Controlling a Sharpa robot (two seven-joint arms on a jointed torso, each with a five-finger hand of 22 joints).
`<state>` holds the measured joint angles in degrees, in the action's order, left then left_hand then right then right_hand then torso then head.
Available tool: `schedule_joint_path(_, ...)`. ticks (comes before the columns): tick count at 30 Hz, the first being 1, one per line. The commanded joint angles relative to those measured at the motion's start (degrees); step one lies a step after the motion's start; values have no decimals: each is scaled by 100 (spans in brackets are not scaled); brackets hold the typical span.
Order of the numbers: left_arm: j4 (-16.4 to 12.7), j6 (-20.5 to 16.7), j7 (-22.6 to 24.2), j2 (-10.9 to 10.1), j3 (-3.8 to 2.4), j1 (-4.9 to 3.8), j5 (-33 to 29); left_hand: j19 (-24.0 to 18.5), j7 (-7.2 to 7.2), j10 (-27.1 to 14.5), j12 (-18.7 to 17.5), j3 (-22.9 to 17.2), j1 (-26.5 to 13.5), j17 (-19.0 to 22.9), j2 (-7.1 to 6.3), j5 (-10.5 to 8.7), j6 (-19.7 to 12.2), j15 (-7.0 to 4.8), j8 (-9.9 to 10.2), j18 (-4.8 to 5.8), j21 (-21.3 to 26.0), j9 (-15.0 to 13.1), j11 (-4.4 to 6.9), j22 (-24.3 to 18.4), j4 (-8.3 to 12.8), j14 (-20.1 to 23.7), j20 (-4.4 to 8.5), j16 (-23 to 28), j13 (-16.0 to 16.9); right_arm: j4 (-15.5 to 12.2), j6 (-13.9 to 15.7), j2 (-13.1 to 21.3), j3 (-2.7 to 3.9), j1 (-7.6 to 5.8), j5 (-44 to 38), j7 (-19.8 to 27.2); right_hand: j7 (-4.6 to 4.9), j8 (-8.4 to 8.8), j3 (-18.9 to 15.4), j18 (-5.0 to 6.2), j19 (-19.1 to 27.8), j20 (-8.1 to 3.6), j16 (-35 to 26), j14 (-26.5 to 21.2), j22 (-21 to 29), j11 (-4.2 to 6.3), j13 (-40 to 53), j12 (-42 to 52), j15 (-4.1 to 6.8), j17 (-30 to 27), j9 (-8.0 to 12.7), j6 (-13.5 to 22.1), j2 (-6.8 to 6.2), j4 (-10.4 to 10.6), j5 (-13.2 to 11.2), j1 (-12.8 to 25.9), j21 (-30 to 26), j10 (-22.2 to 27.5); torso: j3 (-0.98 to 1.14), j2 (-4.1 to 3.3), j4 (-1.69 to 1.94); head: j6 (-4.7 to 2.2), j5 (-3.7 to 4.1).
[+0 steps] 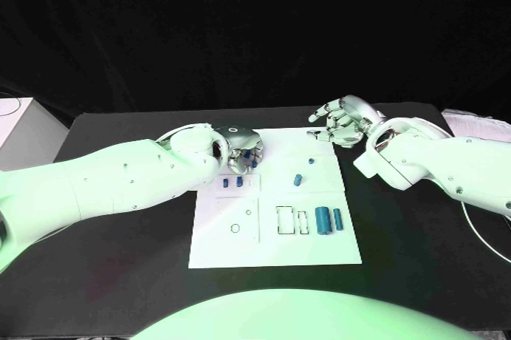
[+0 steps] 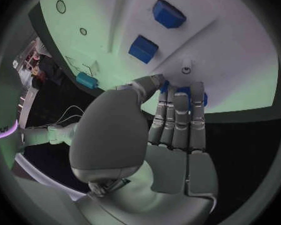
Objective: Assemble the parts on the task board
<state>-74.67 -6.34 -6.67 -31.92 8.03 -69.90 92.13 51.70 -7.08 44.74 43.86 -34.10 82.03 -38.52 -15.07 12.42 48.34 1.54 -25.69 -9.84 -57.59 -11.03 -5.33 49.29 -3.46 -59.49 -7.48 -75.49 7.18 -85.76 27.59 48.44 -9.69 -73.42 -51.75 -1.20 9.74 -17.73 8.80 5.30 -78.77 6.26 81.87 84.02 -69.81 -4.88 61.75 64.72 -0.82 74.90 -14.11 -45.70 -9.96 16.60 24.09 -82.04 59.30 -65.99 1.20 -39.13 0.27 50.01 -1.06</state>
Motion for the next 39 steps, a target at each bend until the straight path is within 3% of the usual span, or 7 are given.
schedule_joint_path(1, -28, 71, 47, 3, -2, 0, -33, 27, 15, 232, -62, -78, -13, -81, 55, -32, 162, -32, 20, -72, -71, -23, 40, 47, 4, -120, 12, -101, -49, -10, -63, -2, 0, 3, -7, 66, 4, -19, 42, 89, 17, -18, -34, 129, -2, 10, -3, -33, 51, 115, 8, -13, -53, -5, 32, 23, -19, 33, -1, 1, 4, -1, 0)
schedule_joint_path(15, -37, -17, 167, -7, -2, 0, -211, 3, -14, 761, -694, -151, -229, -16, 59, -64, 392, -39, 206, -68, -134, -124, 67, 120, -3, -223, 31, -238, -327, 2, -90, -14, 0, 3, -7, 46, 3, -23, 49, 86, 11, -18, -35, 130, -8, 11, 7, -20, 52, 116, 8, -14, -53, -3, 36, 32, -12, 16, 2, -2, 4, -1, -4)
schedule_joint_path(19, -30, -75, 177, -7, -2, 0, -236, 118, -30, 1003, -891, -163, -248, -108, 118, -62, 527, -47, 209, -48, -198, -186, 85, 204, -21, -342, 27, -300, -339, 3, -97, -16, 0, 3, -8, 41, 3, -23, 49, 86, 11, -18, -35, 130, -8, 11, 7, -20, 52, 116, 8, -14, -53, -3, 36, 32, -12, 16, 2, -1, -3, -1, -3)
schedule_joint_path(22, -21, -68, 170, -8, -1, 0, -242, 302, -45, 1339, -1101, -220, -146, -343, 222, -63, 715, -83, 175, -17, -341, -277, 123, 354, 53, -582, 62, -400, -337, 4, -100, -16, 0, 3, -9, 39, 3, -23, 49, 86, 11, -18, -35, 130, -8, 11, 7, -20, 52, 116, 8, -14, -53, -3, 36, 32, -12, 16, 2, -2, -2, -1, 0)
schedule_joint_path(28, -5, -72, 182, -10, -1, 0, -244, 408, -86, 1665, -1542, -337, -2, -413, 272, -58, 796, -88, 276, 11, -526, -359, 107, 529, 264, -695, 88, -428, -331, 4, -100, -17, 0, 3, -10, 39, 1, -28, 57, 86, 8, -19, -31, 133, -7, 12, 20, -3, 53, 123, 8, -18, -53, -5, 38, 36, -13, -4, 3, 0, -1, -1, 3)
schedule_joint_path(39, -60, -439, 367, -85, -5, 0, -295, 434, -100, 1913, -1944, -433, -67, -435, 244, -43, 875, -81, 403, 26, -680, -419, 93, 671, 380, -765, 84, -453, -313, 0, -92, -16, 0, 3, -12, 46, 1, -28, 57, 86, 8, -19, -31, 133, -7, 12, 20, -3, 53, 123, 8, -18, -53, -5, 38, 36, -13, -4, -1, 0, -1, -1, 7)
